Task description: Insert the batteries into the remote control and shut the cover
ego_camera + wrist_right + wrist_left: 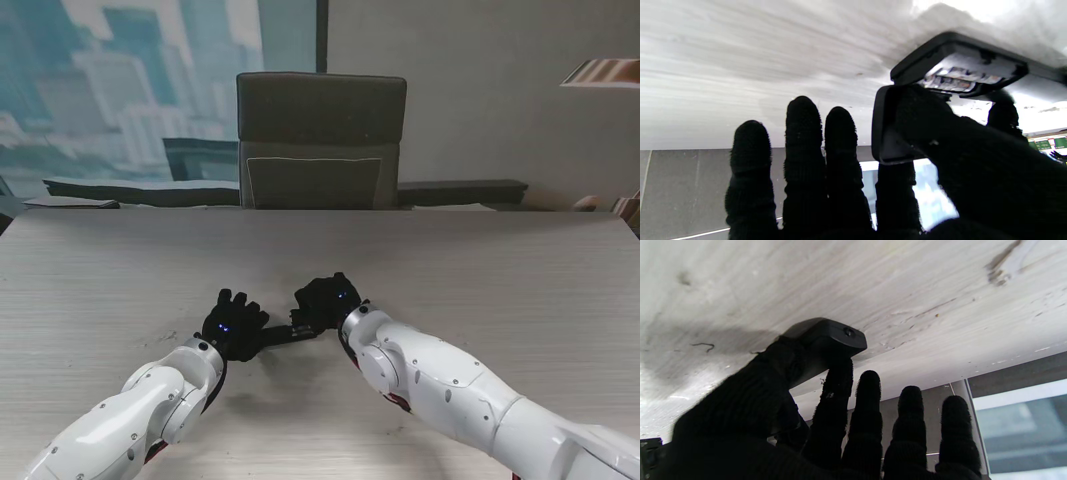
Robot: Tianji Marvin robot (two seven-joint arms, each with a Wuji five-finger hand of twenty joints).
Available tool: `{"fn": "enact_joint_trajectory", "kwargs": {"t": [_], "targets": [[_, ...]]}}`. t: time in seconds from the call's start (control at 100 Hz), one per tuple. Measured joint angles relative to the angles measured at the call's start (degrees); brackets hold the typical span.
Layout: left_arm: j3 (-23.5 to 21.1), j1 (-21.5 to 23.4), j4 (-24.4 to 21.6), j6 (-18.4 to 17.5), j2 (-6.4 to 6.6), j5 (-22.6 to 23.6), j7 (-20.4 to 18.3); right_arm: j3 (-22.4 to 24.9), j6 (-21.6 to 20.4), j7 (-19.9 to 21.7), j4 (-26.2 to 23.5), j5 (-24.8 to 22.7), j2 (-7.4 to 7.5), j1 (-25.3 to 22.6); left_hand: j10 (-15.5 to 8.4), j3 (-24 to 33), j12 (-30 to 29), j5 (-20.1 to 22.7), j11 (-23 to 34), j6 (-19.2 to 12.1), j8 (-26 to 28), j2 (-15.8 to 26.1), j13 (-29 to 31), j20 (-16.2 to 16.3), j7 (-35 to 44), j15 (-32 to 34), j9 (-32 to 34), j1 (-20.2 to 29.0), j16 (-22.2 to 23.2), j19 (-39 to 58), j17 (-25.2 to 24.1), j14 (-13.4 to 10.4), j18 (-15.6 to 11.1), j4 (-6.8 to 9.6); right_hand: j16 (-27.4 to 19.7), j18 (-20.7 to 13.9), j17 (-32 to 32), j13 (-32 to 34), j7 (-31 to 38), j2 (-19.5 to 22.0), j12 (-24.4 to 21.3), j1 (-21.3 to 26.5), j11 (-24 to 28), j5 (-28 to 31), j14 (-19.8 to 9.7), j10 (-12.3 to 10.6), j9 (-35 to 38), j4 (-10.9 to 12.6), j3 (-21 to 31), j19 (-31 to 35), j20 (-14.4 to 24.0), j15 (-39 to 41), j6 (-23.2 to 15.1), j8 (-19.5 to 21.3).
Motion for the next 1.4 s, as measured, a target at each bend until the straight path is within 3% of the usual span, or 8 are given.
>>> {"fn": "enact_joint_trajectory", "kwargs": {"t": [0.21, 0.46, 0.53, 1.4], "targets": [[0.0, 0.0, 0.0, 0.0, 0.00, 0.0, -0.1, 0.5, -0.5, 0.2, -0.6, -0.4, 0.39, -0.5, 0.0, 0.0, 0.0, 0.0, 0.0, 0.0, 0.0, 0.0, 0.0, 0.0, 0.0, 0.0, 0.0, 0.0, 0.0, 0.0, 0.0, 0.0, 0.0, 0.00, 0.1, 0.0, -1.1, -1.6, -3.5, -1.5, 0.7, -4.6, -0.5, -1.1, 0.0, 0.6, -1.7, 0.2, -0.1, -0.6, 0.0, -0.3, 2.6, 2.2], [0.0, 0.0, 0.0, 0.0, 0.00, 0.0, -0.2, 1.2, -0.8, 0.0, -1.5, -1.1, 0.89, -1.4, 0.0, 0.0, 0.0, 0.0, 0.0, 0.0, 0.0, 0.1, 0.0, 0.0, 0.0, 0.0, 0.0, 0.0, 0.0, 0.0, 0.0, 0.0, 0.0, 0.00, 0.1, 0.0, -1.8, -2.2, -7.2, -1.4, 0.7, -7.7, -0.6, -1.1, 0.0, 0.8, -2.4, 4.5, -0.4, -1.2, 0.0, -0.6, 4.0, 7.1], [0.0, 0.0, -0.1, 0.0, -0.01, 0.0, -0.2, 1.4, -0.9, -0.1, -1.7, -1.4, 1.02, -1.6, 0.0, 0.0, 0.0, 0.0, 0.0, 0.0, 0.0, 0.1, 0.0, 0.0, 0.0, 0.0, 0.0, 0.0, 0.0, 0.0, 0.0, 0.0, 0.0, 0.00, 0.1, 0.0, -1.9, -2.2, -7.7, -1.3, 0.7, -8.4, -0.6, -1.1, 0.0, 0.8, -2.4, 4.5, -0.8, -1.2, 0.0, -0.6, 4.0, 7.9], [-0.1, 0.0, -0.2, -0.1, -0.03, 0.2, -0.6, 2.9, -0.8, -2.2, -4.0, -3.1, 1.70, -4.5, 0.0, -0.3, 0.0, 0.0, 0.0, 0.0, 0.0, 0.4, 0.0, 0.0, 0.0, 0.0, 0.0, 0.0, 0.0, 0.0, 0.0, 0.0, 0.0, 0.08, 0.1, 0.0, -2.0, -2.2, -7.7, 0.1, 0.8, -8.3, -0.6, -1.7, 0.1, 0.8, -2.4, 4.5, -1.3, -1.5, 0.0, -0.7, 4.0, 7.0]]}}
